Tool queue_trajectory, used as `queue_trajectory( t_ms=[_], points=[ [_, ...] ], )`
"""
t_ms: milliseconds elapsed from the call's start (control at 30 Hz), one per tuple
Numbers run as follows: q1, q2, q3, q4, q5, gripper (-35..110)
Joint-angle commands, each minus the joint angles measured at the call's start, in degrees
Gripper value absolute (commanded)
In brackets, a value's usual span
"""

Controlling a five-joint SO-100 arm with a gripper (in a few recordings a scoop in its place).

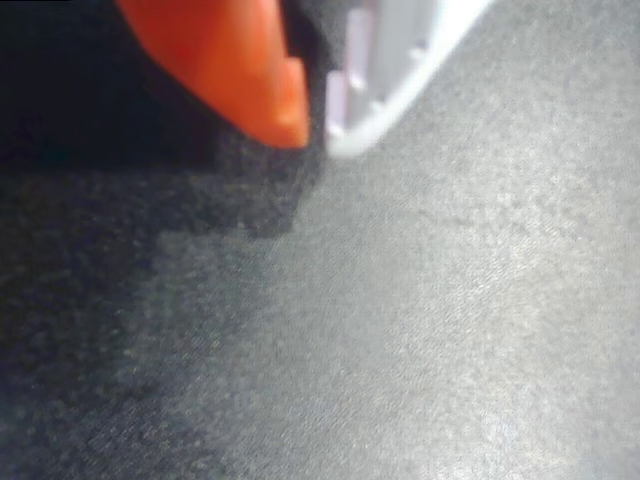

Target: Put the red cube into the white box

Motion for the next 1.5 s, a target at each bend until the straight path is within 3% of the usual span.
queue_trajectory(
  t_ms=[0,1100,1467],
  points=[
    [0.44,0.26,-0.18,-0.79,-0.26,0],
    [0.70,0.26,-0.18,-0.97,-0.18,0],
    [0.70,0.26,-0.26,-9.58,-0.88,1]
  ],
)
